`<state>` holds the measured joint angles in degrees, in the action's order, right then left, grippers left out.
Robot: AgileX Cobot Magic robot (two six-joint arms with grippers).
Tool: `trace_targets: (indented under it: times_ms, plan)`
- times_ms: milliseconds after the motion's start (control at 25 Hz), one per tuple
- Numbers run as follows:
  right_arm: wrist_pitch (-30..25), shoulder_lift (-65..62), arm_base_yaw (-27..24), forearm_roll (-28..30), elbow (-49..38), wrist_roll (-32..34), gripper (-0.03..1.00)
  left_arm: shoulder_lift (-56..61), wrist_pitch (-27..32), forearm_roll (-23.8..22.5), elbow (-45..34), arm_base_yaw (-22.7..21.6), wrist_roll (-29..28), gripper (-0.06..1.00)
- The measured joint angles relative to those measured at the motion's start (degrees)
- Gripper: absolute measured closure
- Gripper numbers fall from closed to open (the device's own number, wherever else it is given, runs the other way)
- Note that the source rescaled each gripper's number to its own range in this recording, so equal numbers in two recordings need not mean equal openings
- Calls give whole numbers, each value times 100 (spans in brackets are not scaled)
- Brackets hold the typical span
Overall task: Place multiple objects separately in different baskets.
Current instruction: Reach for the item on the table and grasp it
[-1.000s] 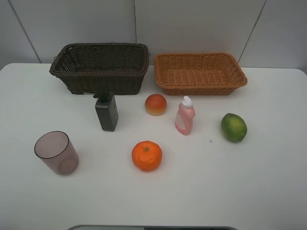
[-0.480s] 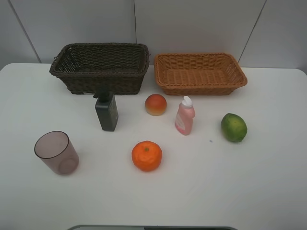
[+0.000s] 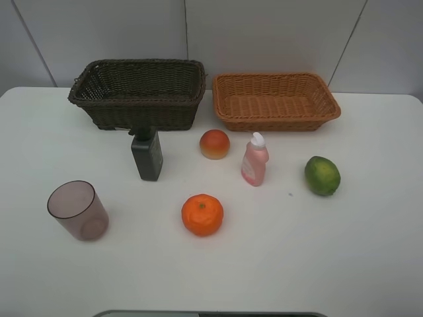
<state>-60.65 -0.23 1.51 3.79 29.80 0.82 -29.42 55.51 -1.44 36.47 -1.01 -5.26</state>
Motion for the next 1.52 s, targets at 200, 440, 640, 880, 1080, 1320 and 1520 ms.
trace_targets:
  times_ms: [200,440,640,880,1080,1320,1520]
  plan:
    - [0,0,0,0,0,0,11,-855,-16,10,269,0,183,-5]
    - [0,0,0,0,0,0,11,-1637,-34,96,601,264,308,-5]
    - [0,0,0,0,0,0,11,-2392,-34,38,941,1039,273,-5]
    - [0,0,0,0,0,0,11,-3598,-59,-243,1558,1705,-313,-5]
    - [0,0,0,0,0,0,11,-4834,-65,-310,2576,2288,-819,-5]
    - [0,0,0,0,0,0,11,-6022,1,-316,3500,2760,-1429,-5]
    - [0,0,0,0,0,0,11,-6816,258,-316,4078,2962,-1763,-5]
